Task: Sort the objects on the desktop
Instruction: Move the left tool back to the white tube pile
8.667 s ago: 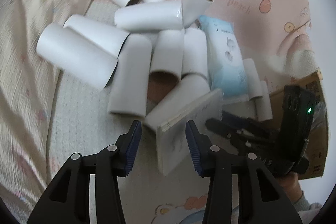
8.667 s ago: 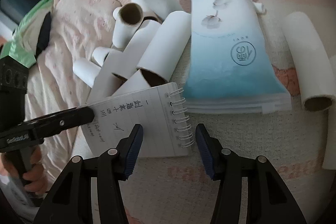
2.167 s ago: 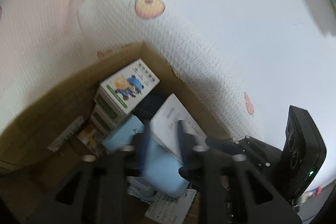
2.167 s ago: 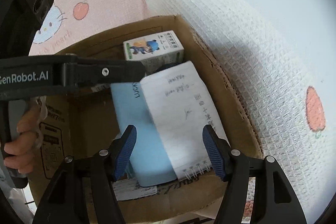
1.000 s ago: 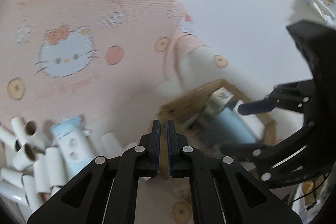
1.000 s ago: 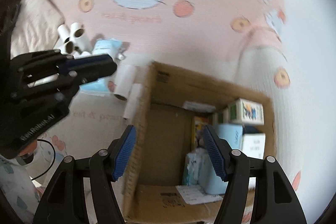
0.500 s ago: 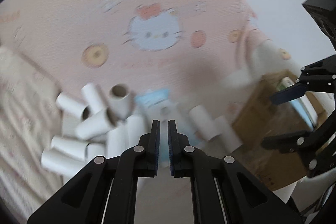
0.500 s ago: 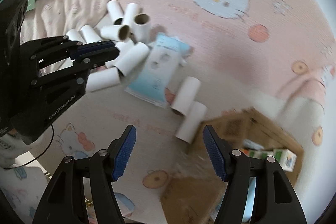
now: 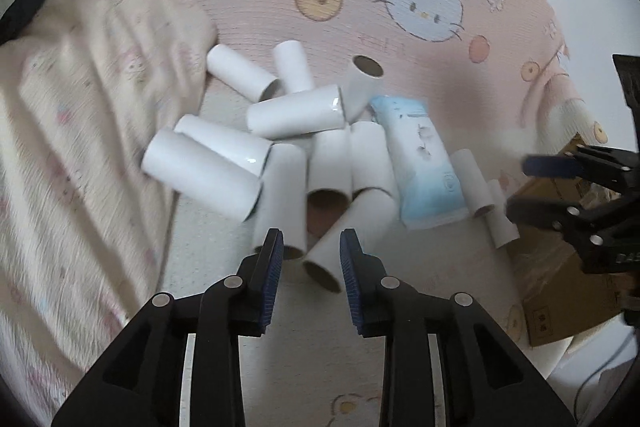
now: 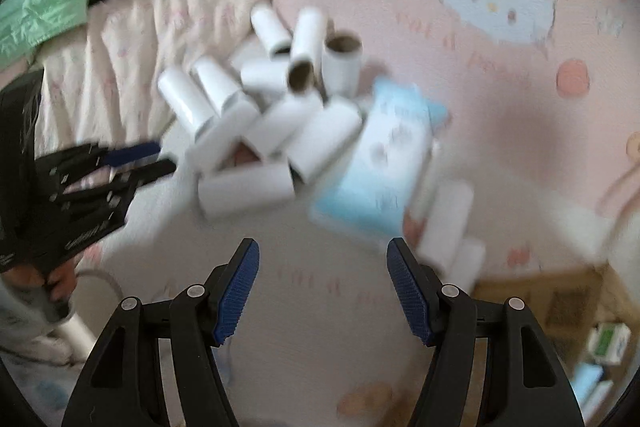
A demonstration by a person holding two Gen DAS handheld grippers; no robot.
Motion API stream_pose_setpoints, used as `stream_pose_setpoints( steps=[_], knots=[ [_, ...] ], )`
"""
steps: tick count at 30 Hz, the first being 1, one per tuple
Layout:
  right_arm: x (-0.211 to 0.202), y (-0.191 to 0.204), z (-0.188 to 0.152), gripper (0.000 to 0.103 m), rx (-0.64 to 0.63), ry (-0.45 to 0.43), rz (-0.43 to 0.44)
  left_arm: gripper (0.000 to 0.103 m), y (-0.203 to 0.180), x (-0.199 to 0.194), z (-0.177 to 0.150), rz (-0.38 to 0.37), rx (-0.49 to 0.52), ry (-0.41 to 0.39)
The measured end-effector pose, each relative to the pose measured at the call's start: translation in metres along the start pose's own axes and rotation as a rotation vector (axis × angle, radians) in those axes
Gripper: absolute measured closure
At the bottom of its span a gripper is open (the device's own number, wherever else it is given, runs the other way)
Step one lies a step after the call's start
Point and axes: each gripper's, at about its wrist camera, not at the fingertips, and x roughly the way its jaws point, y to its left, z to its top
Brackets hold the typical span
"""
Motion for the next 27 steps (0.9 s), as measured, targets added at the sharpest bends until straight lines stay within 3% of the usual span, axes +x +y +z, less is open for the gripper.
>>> stream_pose_setpoints(
  steps=[3, 5, 11, 14, 19, 23, 25, 27],
  knots=[
    [0.011, 0.003, -0.006, 0.039, 0.009, -0.127, 0.066, 0.070, 0.006, 0.002, -0.007, 0.013, -0.006, -0.021],
    [0.021, 0.003, -0.010, 0.039, 0.054, -0.163, 0.128, 0.070, 0.006, 0.004, -0.011, 0.007, -0.007, -0.030],
    [0.051, -0.004, -0.019, 0.030, 0.187, -0.206, 0.193, 0.068, -0.008, 0.018, -0.027, 0.027, 0.072, -0.011],
    [0.059, -0.005, -0.017, 0.030, 0.232, -0.197, 0.218, 0.061, -0.011, 0.025, -0.032, 0.014, 0.067, 0.019],
    [0.069, -0.004, -0.012, 0.030, 0.249, -0.170, 0.270, 0.061, -0.004, 0.038, -0.033, -0.021, -0.045, 0.078],
    [0.077, -0.007, -0.010, 0.030, 0.287, -0.166, 0.318, 0.061, 0.011, 0.039, -0.031, -0.033, -0.182, 0.057],
    [0.081, -0.011, -0.010, 0.030, 0.321, -0.155, 0.340, 0.075, 0.019, 0.041, -0.030, -0.061, -0.240, 0.067],
    [0.085, -0.012, -0.010, 0.030, 0.347, -0.149, 0.364, 0.081, 0.023, 0.044, -0.030, -0.076, -0.273, 0.079]
  ],
)
